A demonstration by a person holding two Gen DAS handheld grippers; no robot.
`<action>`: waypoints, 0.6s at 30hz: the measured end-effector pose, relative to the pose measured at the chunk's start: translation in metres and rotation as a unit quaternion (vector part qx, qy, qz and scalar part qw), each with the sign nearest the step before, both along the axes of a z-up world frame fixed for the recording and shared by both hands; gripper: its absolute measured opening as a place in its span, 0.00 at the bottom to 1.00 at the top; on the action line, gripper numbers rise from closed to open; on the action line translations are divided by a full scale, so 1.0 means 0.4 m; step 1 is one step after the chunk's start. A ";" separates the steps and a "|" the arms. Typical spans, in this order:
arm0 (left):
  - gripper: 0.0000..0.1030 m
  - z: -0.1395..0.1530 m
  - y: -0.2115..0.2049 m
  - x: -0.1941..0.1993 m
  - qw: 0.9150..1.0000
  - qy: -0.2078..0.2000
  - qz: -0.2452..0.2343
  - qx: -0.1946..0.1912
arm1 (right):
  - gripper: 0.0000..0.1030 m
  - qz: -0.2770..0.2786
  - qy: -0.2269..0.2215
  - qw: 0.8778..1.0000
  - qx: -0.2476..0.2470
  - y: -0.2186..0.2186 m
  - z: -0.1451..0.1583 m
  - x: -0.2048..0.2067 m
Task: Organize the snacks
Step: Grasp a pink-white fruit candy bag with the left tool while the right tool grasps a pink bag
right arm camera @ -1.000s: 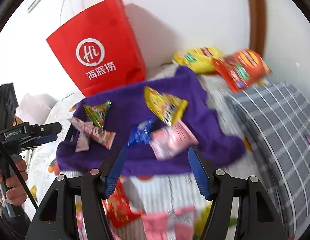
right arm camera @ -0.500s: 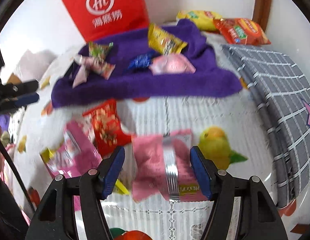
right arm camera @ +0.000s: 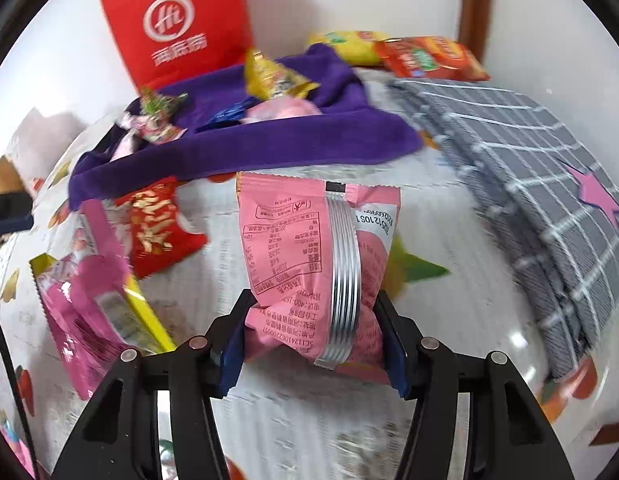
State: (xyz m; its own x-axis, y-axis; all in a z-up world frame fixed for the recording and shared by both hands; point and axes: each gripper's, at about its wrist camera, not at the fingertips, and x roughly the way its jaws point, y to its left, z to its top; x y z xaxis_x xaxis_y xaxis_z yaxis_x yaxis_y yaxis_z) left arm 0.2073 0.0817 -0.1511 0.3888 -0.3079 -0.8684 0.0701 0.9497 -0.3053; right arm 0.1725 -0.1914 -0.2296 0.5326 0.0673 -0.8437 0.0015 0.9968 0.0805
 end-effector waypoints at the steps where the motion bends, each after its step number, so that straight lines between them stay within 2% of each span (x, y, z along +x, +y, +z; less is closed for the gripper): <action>1: 0.74 -0.006 -0.009 -0.001 1.000 0.000 0.000 0.013 | 0.55 -0.005 0.000 1.000 0.000 -0.014 0.000 -0.004; 3: 0.74 -0.025 -0.026 -0.005 0.999 0.000 0.002 0.039 | 0.55 -0.013 -0.002 1.000 0.010 -0.043 0.003 -0.010; 5: 0.74 -0.047 -0.037 -0.008 0.999 0.003 0.001 0.049 | 0.55 -0.016 -0.007 1.000 0.026 -0.059 0.003 -0.011; 7: 0.72 -0.069 -0.040 -0.011 0.999 0.009 0.004 0.043 | 0.56 -0.012 -0.011 1.000 0.024 -0.055 0.002 -0.012; 11: 0.72 -0.093 -0.043 -0.015 1.000 0.002 0.009 0.025 | 0.56 0.019 -0.024 0.999 -0.025 -0.014 -0.005 -0.008; 14: 0.72 -0.098 -0.058 -0.012 0.999 -0.008 0.004 0.036 | 0.58 0.023 -0.030 0.999 -0.010 -0.023 -0.009 0.003; 18: 0.72 -0.118 -0.083 0.004 0.999 0.003 0.002 0.048 | 0.59 0.028 -0.032 0.999 0.002 -0.031 -0.011 0.018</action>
State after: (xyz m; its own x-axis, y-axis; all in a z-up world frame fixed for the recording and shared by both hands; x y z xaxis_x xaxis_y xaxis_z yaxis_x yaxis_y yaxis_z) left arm 0.2090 0.0485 -0.1985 0.3852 -0.2214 -0.8959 0.0642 0.9749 -0.2134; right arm 0.1798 -0.2038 -0.2338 0.5801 0.1022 -0.8081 -0.0600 0.9948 0.0828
